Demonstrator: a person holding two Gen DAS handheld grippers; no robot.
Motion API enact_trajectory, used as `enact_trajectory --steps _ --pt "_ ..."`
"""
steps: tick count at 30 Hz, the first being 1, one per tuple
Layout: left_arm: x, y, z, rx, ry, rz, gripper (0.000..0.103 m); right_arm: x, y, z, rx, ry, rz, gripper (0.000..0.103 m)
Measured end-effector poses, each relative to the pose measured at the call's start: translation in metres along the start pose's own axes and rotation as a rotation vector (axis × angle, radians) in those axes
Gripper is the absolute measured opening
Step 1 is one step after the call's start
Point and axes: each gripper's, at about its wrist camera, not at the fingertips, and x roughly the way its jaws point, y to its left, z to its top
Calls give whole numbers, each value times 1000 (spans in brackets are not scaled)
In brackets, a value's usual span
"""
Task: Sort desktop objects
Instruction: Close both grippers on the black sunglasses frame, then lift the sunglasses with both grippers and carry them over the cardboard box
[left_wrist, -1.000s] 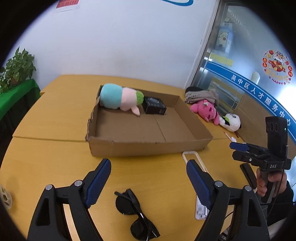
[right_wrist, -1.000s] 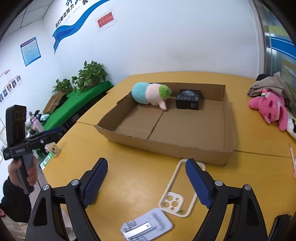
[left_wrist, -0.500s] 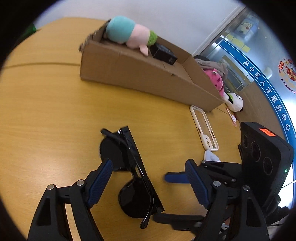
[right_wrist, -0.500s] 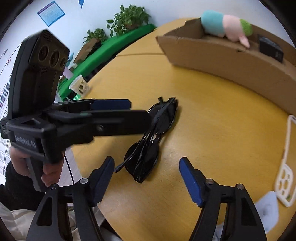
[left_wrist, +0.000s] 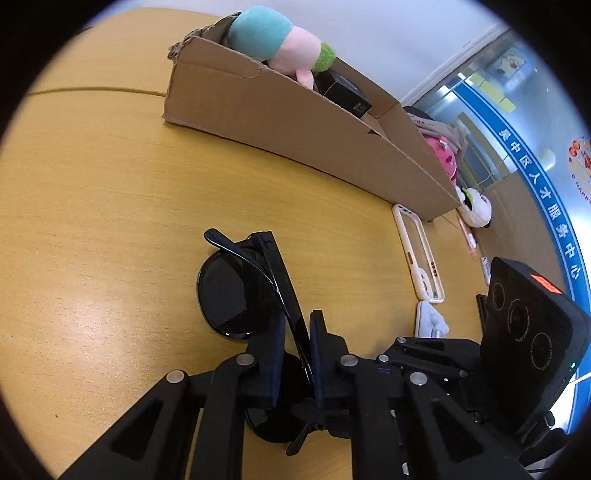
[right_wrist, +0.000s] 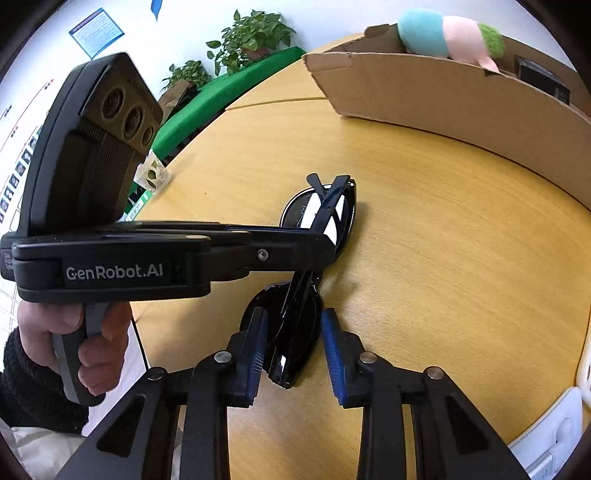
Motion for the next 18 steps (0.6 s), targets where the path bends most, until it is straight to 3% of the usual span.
enact_trajectory --steps 4,5,11,18 --pt "6 -5 -1 -3 19 2 12 -4 -3 -4 7 -13 -5 30" --pt "7 -7 -2 -5 23 1 12 -6 -3 -5 14 -23 20 17" --pt "6 -16 0 0 11 1 10 -10 -6 -2 40 -27 28 16" --pt "-9 -39 16 49 -33 -23 7 -33 -13 2 64 -95 26 11"
